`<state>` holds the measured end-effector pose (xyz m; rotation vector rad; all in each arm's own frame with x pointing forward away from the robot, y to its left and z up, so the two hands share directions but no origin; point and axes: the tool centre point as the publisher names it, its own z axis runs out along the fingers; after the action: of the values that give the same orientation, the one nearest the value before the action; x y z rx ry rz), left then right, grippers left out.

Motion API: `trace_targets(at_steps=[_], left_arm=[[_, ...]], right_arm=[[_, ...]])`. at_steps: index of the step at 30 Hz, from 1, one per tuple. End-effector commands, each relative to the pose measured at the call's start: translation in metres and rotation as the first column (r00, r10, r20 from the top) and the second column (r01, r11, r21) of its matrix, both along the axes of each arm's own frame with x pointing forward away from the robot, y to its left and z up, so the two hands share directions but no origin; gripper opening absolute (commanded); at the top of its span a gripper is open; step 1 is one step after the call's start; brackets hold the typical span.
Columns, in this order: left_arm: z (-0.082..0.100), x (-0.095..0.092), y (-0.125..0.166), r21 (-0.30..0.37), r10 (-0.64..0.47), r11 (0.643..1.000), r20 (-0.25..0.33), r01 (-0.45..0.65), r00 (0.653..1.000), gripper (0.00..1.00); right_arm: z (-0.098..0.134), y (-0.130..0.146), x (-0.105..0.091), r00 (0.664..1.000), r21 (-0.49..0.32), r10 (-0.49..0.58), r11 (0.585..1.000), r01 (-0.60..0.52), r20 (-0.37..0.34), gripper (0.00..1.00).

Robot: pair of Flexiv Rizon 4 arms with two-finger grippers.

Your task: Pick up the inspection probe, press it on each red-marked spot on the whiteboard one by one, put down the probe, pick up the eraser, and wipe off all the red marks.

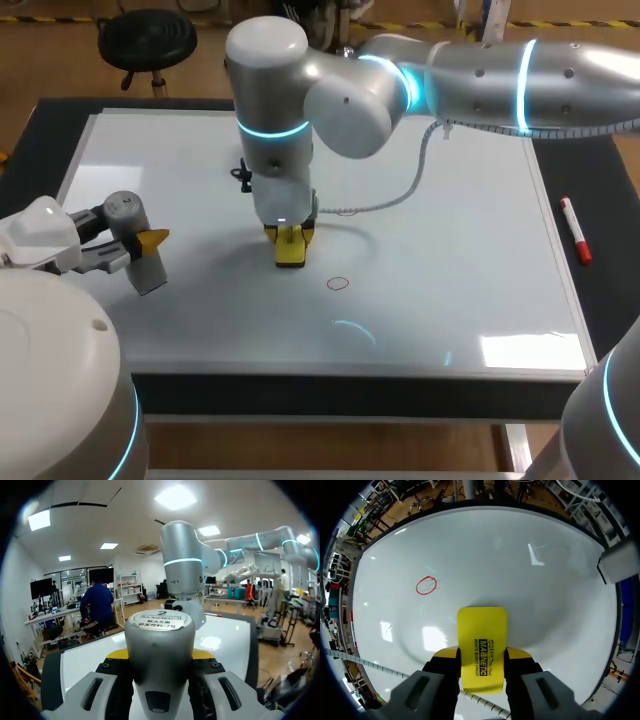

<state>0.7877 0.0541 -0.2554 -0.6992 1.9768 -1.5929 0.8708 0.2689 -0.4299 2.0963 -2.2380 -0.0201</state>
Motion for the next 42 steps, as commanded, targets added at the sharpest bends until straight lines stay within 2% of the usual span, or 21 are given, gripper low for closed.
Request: trace_targets(at_steps=[1,13,25,34,42], left_arm=[[0.001,0.0,-0.001,0.0,0.0,1.0,0.001,0.0,1.0,0.0],[0.001,0.0,-0.001,0.0,0.0,1.0,0.001,0.0,1.0,0.0],[0.001,0.0,-0.001,0.0,0.0,1.0,0.001,0.0,1.0,0.0],[0.001,0.0,-0.001,0.0,0.0,1.0,0.001,0.0,1.0,0.0],[0.001,0.0,-0.001,0.0,0.0,1.0,0.001,0.0,1.0,0.0]], right_arm=[[-0.005,-0.01,0.002,1.0,-0.009,-0.007,1.0,0.007,-0.005,0.0],[-0.007,-0.04,0.001,0.998,-0.038,-0.067,0.997,0.066,-0.009,0.0],[0.011,-0.052,0.006,0.995,-0.035,-0.097,0.995,0.098,0.035,0.0],[0.047,-0.072,0.033,0.982,0.032,-0.174,0.985,0.172,0.077,0.0],[0.054,-0.111,0.055,0.95,0.064,-0.302,0.952,0.298,0.076,0.0]])
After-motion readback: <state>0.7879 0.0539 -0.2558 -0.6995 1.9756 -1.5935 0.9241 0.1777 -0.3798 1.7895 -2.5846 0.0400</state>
